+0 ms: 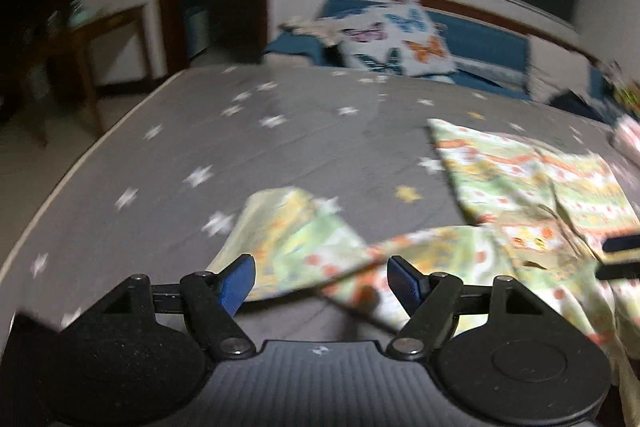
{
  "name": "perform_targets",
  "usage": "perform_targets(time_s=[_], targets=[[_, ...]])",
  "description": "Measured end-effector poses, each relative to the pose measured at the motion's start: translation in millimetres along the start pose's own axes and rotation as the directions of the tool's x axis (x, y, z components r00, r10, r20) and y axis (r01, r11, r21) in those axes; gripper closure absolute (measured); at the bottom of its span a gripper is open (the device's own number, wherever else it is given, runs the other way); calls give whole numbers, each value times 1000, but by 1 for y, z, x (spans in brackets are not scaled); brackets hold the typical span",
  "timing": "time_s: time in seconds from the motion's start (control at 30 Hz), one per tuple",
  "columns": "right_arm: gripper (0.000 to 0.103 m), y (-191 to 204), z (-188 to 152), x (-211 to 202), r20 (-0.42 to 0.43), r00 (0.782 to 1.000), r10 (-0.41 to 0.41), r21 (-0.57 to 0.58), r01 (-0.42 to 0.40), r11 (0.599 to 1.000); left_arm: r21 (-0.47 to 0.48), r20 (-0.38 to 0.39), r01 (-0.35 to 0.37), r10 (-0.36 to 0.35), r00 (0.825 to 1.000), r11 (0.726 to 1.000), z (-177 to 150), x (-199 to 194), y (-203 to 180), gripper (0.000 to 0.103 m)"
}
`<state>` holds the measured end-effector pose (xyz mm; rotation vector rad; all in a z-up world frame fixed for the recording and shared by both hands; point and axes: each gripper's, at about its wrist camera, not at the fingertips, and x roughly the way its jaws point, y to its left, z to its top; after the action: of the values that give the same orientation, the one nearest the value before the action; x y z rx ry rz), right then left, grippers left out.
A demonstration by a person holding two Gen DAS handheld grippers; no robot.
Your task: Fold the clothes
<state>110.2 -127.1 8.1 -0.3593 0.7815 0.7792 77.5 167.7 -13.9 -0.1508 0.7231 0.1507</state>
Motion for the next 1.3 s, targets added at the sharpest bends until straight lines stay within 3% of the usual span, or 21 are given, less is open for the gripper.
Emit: perform_targets(time_s=[0.1, 0.2, 0.37, 0.6, 0.67, 0.73, 0.77, 0.83, 0.93, 1.1, 1.2, 1.3], targets=[[63, 28, 3, 2, 21, 999, 35, -74, -33, 997, -101, -12, -2, 1, 1000, 995, -2, -6, 19, 29], [62, 52, 7, 8, 28, 998, 59, -135, -55, 989, -167, -7, 13, -14, 1000, 986, -7, -19, 35, 29], [62, 79, 12, 24, 14, 994, 111, -187, -107, 977, -192, -30, 24, -31, 999, 981, -13, -22, 50, 35], [62, 93, 18, 34, 4, 991, 137, -199, -133, 971, -218, -29, 64, -72, 997, 974, -8, -8, 52, 36], [62, 93, 18, 35, -1, 991, 132, -199, -129, 971, -232, -19, 74, -81, 997, 970, -3, -5, 55, 46], [62, 91, 18, 35, -7, 992, 124, -197, -122, 973, -244, -14, 87, -93, 996, 966, 3, 0, 58, 73], [62, 90, 18, 35, -6, 993, 120, -194, -119, 974, -251, -14, 99, -106, 994, 963, 6, 2, 59, 79], [62, 87, 18, 35, -4, 993, 117, -182, -115, 976, -278, -11, 115, -123, 992, 954, 14, 6, 58, 89], [62, 83, 19, 35, 2, 994, 111, -167, -109, 980, -268, 33, 150, -147, 989, 952, 31, 4, 44, 93], [62, 77, 20, 35, 8, 995, 101, -147, -99, 984, -173, 92, 276, -264, 960, 946, 59, 2, -5, 93], [61, 73, 19, 35, 7, 995, 97, -137, -95, 986, -97, 58, 405, -401, 914, 909, 68, 6, -43, 91], [59, 68, 15, 32, 6, 996, 91, -127, -90, 988, 9, -4, 477, -477, 879, 879, 60, 3, -76, 84]])
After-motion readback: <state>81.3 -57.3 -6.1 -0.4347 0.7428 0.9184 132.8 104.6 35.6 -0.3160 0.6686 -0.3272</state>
